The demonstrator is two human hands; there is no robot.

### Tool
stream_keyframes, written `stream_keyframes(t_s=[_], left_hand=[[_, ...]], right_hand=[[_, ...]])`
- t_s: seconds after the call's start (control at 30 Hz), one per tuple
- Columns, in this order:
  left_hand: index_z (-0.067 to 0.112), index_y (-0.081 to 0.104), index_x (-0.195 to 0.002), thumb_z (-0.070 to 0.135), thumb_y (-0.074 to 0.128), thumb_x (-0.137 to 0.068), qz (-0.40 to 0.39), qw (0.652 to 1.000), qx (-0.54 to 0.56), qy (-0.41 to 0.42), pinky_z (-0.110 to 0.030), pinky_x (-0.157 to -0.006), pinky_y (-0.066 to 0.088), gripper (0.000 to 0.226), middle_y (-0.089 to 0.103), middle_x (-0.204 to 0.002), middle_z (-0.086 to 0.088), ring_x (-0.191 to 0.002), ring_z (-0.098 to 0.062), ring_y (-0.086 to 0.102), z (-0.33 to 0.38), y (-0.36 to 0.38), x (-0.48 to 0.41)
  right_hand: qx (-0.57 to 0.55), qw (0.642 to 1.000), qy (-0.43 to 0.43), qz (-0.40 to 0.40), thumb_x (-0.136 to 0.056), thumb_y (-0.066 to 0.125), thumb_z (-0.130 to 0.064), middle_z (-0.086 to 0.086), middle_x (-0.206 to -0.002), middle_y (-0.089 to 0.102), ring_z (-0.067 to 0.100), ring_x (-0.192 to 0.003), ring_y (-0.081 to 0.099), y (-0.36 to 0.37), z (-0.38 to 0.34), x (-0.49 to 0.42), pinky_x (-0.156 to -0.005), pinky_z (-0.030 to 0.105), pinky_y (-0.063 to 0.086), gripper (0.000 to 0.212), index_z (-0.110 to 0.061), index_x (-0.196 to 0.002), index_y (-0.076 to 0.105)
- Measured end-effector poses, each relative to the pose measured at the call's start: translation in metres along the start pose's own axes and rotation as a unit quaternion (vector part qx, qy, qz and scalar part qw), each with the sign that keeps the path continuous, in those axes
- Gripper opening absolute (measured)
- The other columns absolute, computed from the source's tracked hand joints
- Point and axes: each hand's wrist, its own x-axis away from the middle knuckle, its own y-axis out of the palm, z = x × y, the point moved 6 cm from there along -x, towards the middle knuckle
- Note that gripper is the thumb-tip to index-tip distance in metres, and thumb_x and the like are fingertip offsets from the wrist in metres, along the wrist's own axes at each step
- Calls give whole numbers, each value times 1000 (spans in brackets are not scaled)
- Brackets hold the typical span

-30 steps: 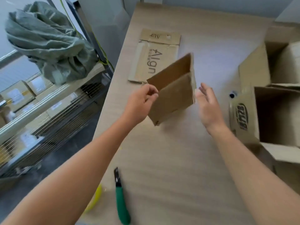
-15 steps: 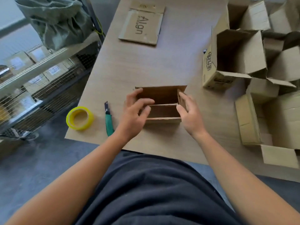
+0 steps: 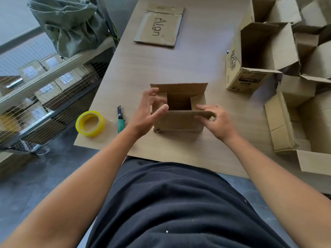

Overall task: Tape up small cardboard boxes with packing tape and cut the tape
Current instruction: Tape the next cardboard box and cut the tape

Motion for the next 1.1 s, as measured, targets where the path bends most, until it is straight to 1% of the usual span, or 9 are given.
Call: stream_keyframes(t_s=[0.13, 0.23, 0.37, 0.47, 0.53, 0.6, 0.73, 0.9, 1.1], left_hand=[[30, 14, -154, 39, 78, -85, 110, 993, -29, -29, -39, -115, 35, 94, 24, -150, 2, -136, -18, 35, -5, -3, -12], [30, 5, -159, 20, 78, -87, 50, 997, 10, -60, -46, -120, 30, 103, 20, -161, -3, -144, -24, 30, -6, 5, -36], [21, 42, -137, 16, 78, -86, 46, 999, -11, -11, -39, -114, 38, 62, 42, -143, 2, -131, -16, 44, -6, 4, -39], [16, 55, -108, 25, 74, -90, 56, 998, -17, -27, -20, -110, 38, 27, 43, -143, 3, -128, -8, 45, -16, 11, -25], [20, 54, -104, 29, 66, -96, 89, 992, 51, -76, -34, -113, 42, 17, 45, -142, 2, -128, -12, 49, -27, 14, -17], [27, 46, -124, 34, 64, -95, 120, 968, 152, -158, -48, -110, 44, 35, 43, -144, -5, -129, -22, 50, -39, 18, -9], [45, 14, -155, 39, 55, -101, 45, 934, 221, -278, -48, -117, 36, 68, 30, -161, -4, -140, -22, 42, -67, 34, 1], [28, 24, -156, 42, 49, -103, 31, 968, 53, -244, -42, -119, 33, 60, 41, -155, 2, -141, -15, 39, -78, 38, -1], [22, 31, -154, 36, 58, -99, 58, 978, -13, -198, -37, -118, 33, 62, 44, -153, 1, -141, -13, 40, -85, 27, -7]], right_hand=[[-108, 988, 97, 55, -84, 75, -51, 1, -109, 57, 29, -109, 53, 16, 12, -6, -93, 50, 51, 41, -23, -112, 63], [-114, 982, 91, 118, -84, 79, -34, 4, -121, 38, 22, -112, 45, 20, 16, -6, -97, 40, 49, 63, -29, -132, 37], [-97, 981, 129, 103, -90, 70, -42, -1, -131, 23, 19, -127, 33, 27, 25, -10, -109, 29, 37, 77, -53, -146, 18], [-141, 974, 153, 89, -91, 50, -69, -8, -133, 34, 6, -130, 30, 36, 26, -6, -110, 11, 21, 51, -49, -137, 43], [-184, 964, 157, 110, -93, 45, -71, -24, -126, 45, 0, -125, 37, 42, 27, -2, -107, 12, 26, 36, -56, -125, 49], [-224, 947, 191, 131, -96, 49, -55, -22, -129, 47, 6, -128, 42, 50, 33, 2, -112, 26, 32, 30, -64, -124, 49], [-289, 917, 259, 94, -93, 54, -45, -30, -151, 35, -14, -138, 30, 59, 38, 0, -115, 22, 28, 51, -72, -133, 37], [-300, 891, 326, 102, -93, 51, -36, -7, -156, 41, 8, -143, 37, 72, 45, 18, -118, 28, 29, 61, -32, -152, 36], [194, 950, 234, 77, -103, 43, -40, 15, -161, 31, 38, -147, 28, 73, 14, 32, -117, 48, 22, 62, -20, -159, 26]])
